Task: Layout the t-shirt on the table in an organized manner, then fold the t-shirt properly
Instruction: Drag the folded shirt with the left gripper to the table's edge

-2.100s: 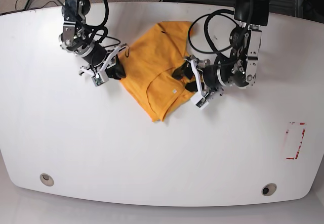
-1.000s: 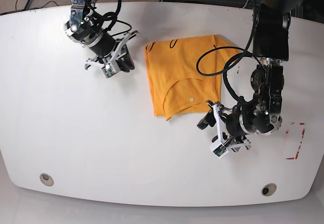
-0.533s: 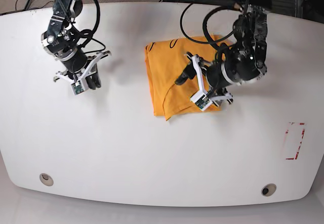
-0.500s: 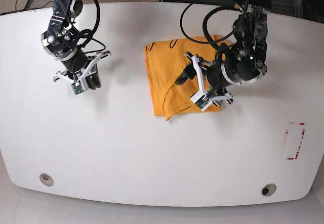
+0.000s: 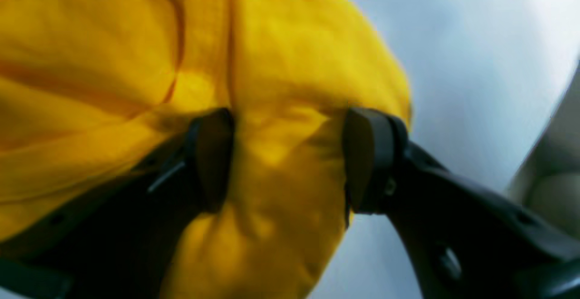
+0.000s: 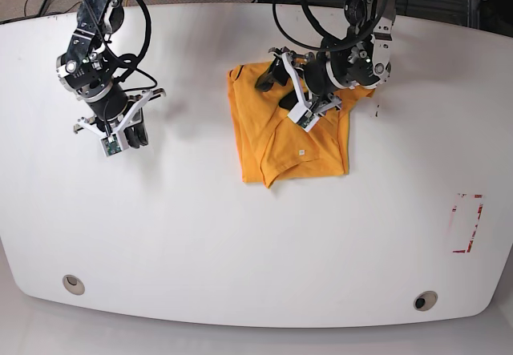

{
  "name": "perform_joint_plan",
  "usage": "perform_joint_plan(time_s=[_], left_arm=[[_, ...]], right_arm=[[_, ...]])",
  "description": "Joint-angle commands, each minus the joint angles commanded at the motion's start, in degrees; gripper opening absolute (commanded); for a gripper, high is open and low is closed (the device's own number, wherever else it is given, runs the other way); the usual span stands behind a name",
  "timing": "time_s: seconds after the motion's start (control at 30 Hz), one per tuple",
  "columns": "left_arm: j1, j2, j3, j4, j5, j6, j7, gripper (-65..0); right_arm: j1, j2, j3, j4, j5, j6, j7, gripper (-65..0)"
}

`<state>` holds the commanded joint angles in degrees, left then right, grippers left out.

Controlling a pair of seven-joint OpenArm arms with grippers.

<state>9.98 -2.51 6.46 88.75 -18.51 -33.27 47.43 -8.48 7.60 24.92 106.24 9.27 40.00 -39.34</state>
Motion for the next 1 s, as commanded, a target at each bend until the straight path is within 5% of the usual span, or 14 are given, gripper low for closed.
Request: perform_joint_plan(time_s=[0.33,0.53,0.7,1.0], left_arm=[[0.6,-13.5,-0.9,-0.1,0.0,-0.1,-0.1,-28.5],[2.5,-22.5,-6.3,-0.5,0.0,-1.6,0.0,-28.5],[4.4,-26.5,-11.3,-3.2,0.1,-6.7,0.1,-28.5],[7.6,-31.8,-22.1,-8.9,0.4,-6.7,0.0,-28.5]], right_arm=[[-0.4,0.0,0.1,0.1,0.3,0.00,0.0,-57.5],[-1.5,0.1,0.1,1.0,0.4,0.00,0.0,-57.5],[-1.8,-0.2,0.1,1.2,0.5,0.00,0.2,-57.5],[-1.9,-0.3,0.1,1.3,0.5,0.00,0.2,-57.5]])
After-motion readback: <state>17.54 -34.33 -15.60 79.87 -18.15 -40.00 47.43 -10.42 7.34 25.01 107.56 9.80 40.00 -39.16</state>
